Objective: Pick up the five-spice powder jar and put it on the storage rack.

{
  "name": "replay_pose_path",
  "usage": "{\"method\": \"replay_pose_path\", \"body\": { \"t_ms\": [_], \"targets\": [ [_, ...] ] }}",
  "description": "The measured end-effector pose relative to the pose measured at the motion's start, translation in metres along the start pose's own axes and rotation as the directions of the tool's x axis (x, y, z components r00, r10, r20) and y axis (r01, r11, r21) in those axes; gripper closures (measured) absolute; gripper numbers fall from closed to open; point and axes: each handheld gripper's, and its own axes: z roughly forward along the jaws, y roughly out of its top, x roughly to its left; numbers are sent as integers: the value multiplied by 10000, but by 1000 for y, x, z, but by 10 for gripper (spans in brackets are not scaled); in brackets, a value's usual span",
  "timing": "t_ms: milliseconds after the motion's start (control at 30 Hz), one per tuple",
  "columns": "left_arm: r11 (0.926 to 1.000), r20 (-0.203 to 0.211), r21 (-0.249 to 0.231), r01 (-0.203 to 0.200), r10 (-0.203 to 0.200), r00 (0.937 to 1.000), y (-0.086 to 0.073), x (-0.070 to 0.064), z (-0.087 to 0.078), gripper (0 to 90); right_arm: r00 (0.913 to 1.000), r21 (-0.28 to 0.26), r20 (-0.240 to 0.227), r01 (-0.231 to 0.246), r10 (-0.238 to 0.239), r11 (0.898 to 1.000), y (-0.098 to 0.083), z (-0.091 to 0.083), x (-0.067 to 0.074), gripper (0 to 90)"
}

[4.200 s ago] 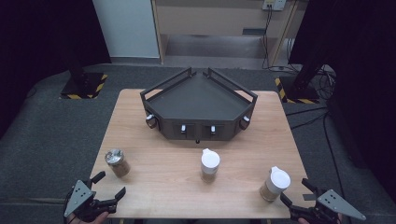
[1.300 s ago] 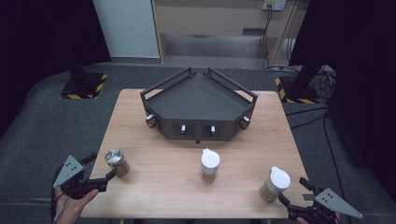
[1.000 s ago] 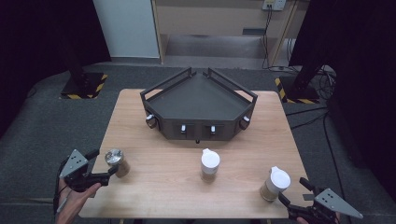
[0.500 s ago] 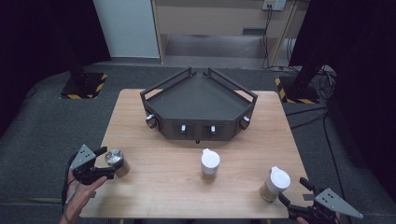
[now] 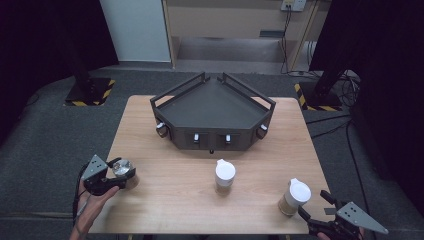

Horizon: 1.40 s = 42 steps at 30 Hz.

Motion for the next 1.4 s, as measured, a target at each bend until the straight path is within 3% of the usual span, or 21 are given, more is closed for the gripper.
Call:
{"method": "replay_pose_path", "body": {
  "t_ms": [100,267,667,1000,1400],
  "targets": [
    [9997,-22,-204,134,-134,9999,-5,1,-1,321,10000,1,-2,-5,5,10000,0,0,0,50],
    [9995,-24,-316,80,-81,10000,-7,1,-1,331,10000,3,-8,15,-15,10000,0,0,0,50],
    [9995,476,-323,-38,53,9989,6,3,-1,333,10000,-21,-30,20,-20,10000,0,0,0,51],
    [9979,1208,-539,-363,426,9918,32,0,4,333,10000,-11,-70,28,-28,10000,0,1,-1,52],
    [9948,2102,-865,-529,701,9751,79,-7,27,333,9999,-3,-137,66,-66,10000,0,1,-1,53]
  ]
}}
